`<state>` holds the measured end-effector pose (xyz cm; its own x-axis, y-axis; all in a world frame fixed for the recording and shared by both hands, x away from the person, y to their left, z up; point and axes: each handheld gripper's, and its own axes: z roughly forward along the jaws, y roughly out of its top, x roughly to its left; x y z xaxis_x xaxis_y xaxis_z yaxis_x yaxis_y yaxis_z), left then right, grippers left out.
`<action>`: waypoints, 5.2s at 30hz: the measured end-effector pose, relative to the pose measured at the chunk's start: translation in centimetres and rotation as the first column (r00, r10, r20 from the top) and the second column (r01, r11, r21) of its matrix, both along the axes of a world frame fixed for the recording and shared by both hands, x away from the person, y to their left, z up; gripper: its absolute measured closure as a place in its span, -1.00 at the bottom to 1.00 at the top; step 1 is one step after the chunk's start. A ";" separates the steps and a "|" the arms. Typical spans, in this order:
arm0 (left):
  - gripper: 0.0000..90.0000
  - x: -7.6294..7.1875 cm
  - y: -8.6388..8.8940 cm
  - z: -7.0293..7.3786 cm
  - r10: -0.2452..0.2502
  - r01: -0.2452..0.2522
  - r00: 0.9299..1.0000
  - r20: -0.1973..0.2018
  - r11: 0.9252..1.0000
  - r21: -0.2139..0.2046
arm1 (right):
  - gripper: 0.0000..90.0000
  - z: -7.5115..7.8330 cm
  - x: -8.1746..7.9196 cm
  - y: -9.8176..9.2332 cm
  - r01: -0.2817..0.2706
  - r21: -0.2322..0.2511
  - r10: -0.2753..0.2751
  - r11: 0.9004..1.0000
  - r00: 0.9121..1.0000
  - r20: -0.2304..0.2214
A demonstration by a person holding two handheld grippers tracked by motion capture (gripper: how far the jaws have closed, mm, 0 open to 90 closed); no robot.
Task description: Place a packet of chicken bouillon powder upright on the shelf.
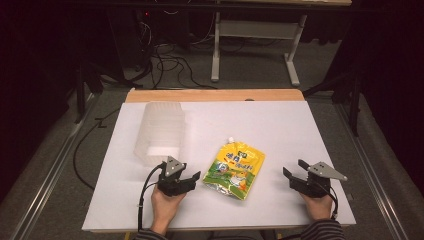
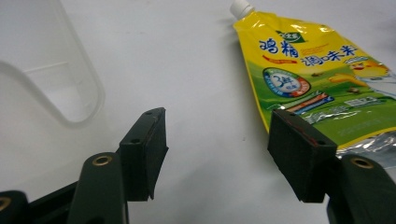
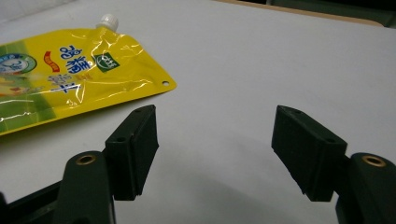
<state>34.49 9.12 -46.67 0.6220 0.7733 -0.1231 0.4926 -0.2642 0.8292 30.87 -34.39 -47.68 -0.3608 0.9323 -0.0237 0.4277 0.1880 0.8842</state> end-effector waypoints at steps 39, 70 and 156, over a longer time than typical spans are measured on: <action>-0.48 8.1 -8.9 2.5 -0.146 0.161 0.952 -0.270 0.986 0.036 | -0.29 0.0 -0.1 -0.1 0.002 0.009 -0.002 1.000 1.000 0.008; 0.53 7.9 -12.2 0.5 -0.164 0.228 0.951 -0.261 0.943 0.240 | -0.28 -0.1 0.2 0.2 0.009 -0.027 -0.010 1.000 1.000 -0.017; 1.00 3.0 1.2 15.9 -0.191 0.195 0.975 0.112 0.981 -0.026 | -0.29 0.0 -0.1 0.1 0.024 -0.014 -0.024 1.000 1.000 0.009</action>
